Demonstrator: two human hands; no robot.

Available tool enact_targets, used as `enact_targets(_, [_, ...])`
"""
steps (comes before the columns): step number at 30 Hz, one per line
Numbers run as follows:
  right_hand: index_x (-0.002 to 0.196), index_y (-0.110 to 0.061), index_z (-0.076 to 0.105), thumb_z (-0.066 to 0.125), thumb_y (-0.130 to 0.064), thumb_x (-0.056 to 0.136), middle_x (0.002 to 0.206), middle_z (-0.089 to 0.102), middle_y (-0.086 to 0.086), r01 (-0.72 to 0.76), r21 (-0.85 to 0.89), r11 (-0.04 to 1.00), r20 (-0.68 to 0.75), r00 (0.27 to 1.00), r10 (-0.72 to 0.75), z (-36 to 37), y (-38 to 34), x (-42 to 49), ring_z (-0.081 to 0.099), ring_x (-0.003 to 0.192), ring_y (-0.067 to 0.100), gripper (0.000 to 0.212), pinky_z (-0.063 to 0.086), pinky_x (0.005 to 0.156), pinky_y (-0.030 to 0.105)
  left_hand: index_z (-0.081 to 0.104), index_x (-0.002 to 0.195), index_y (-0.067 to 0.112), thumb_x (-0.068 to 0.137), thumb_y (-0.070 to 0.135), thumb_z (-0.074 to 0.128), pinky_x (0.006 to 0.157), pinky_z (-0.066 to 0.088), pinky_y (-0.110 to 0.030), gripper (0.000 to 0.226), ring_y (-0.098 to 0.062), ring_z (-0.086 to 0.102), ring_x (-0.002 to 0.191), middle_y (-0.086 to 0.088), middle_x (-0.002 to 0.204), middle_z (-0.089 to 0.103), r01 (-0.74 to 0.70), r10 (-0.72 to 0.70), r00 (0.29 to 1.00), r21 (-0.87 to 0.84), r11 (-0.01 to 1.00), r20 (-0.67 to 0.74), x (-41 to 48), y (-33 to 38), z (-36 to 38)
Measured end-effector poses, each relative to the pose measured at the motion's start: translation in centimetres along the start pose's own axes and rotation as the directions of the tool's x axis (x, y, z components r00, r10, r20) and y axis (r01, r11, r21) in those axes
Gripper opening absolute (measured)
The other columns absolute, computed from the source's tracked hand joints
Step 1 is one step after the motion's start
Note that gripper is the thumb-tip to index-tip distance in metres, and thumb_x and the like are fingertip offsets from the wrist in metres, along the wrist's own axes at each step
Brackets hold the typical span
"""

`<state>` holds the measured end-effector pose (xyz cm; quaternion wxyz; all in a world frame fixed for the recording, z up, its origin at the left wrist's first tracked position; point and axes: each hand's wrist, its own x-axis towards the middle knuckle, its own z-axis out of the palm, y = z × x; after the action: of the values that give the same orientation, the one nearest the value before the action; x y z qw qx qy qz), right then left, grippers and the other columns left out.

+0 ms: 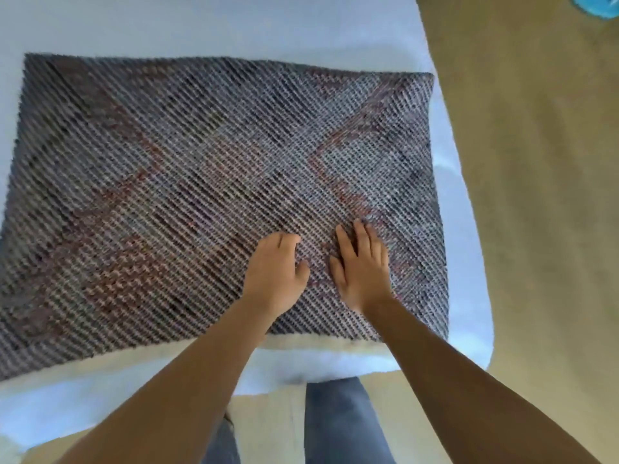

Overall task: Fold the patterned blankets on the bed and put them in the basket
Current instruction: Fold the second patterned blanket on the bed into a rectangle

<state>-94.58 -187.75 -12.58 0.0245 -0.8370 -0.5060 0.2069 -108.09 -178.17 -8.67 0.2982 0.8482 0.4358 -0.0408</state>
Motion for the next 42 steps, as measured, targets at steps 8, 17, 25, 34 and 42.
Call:
enact_targets(8, [0.145, -0.019, 0.026, 0.044, -0.044, 0.092, 0.152, 0.022, 0.016, -0.22, 0.168, 0.961, -0.017, 0.974, 0.226, -2.8, 13.1, -0.3, 0.019, 0.139, 0.035, 0.062, 0.017, 0.111, 0.047, 0.044, 0.13, 0.012, 0.092, 0.035, 0.047, 0.103, 0.037, -0.039, 0.044, -0.025, 0.041, 0.123, -0.009, 0.129, 0.048, -0.051, 0.043, 0.996, 0.102, 0.993, 0.079, 8.9, 13.6, 4.3])
enact_targets(17, [0.121, -0.011, 0.038, 0.059, -0.037, 0.083, 0.117, 0.056, 0.01, -0.473, 0.593, 0.652, 0.169, 0.865, 0.473, -4.6, 13.2, 2.0, 0.056, 0.103, 0.033, 0.051, 0.046, 0.073, 0.038, 0.037, 0.125, 0.006, 0.081, 0.057, 0.056, 0.087, 0.044, -0.044, 0.07, -0.033, 0.046, 0.114, -0.017, 0.125, 0.042, 0.171, -0.187, 0.979, 0.168, 0.971, 0.086, 14.8, 21.7, 7.8])
enact_targets(25, [0.088, -0.017, 0.035, 0.044, -0.038, 0.091, 0.089, 0.064, 0.01, -0.519, 0.561, 0.645, 0.215, 0.844, 0.492, -4.5, 13.0, -0.3, 0.059, 0.077, 0.033, 0.023, 0.037, 0.059, 0.033, 0.032, 0.128, 0.004, 0.086, 0.037, 0.057, 0.079, 0.045, -0.04, 0.059, -0.033, 0.045, 0.109, -0.017, 0.128, 0.035, 0.207, -0.263, 0.954, 0.31, 0.928, 0.148, 16.3, 22.9, 9.3])
enact_targets(34, [0.1, -0.011, 0.039, 0.043, -0.03, 0.092, 0.093, 0.06, 0.012, -0.411, 0.612, 0.676, 0.092, 0.886, 0.455, -5.0, 6.2, -2.2, 0.059, 0.081, 0.038, 0.021, 0.04, 0.061, 0.036, 0.038, 0.096, 0.008, 0.097, 0.025, 0.039, 0.041, 0.026, -0.031, 0.017, -0.023, 0.044, 0.051, -0.004, 0.064, 0.046, 0.063, -0.059, 0.997, -0.079, 0.995, 0.056, 13.4, 18.1, 5.7])
enact_targets(42, [0.096, -0.014, 0.039, 0.045, -0.025, 0.093, 0.088, 0.062, 0.011, -0.27, 0.62, 0.736, 0.028, 0.946, 0.324, -5.1, -7.5, -0.9, 0.061, 0.078, 0.034, 0.013, 0.045, 0.06, 0.037, 0.04, 0.126, 0.01, 0.098, 0.031, 0.042, 0.039, 0.027, -0.031, 0.034, -0.018, 0.038, 0.042, -0.002, 0.056, 0.046, 0.023, -0.027, 1.0, -0.256, 0.966, -0.012, 10.9, 5.4, -3.6])
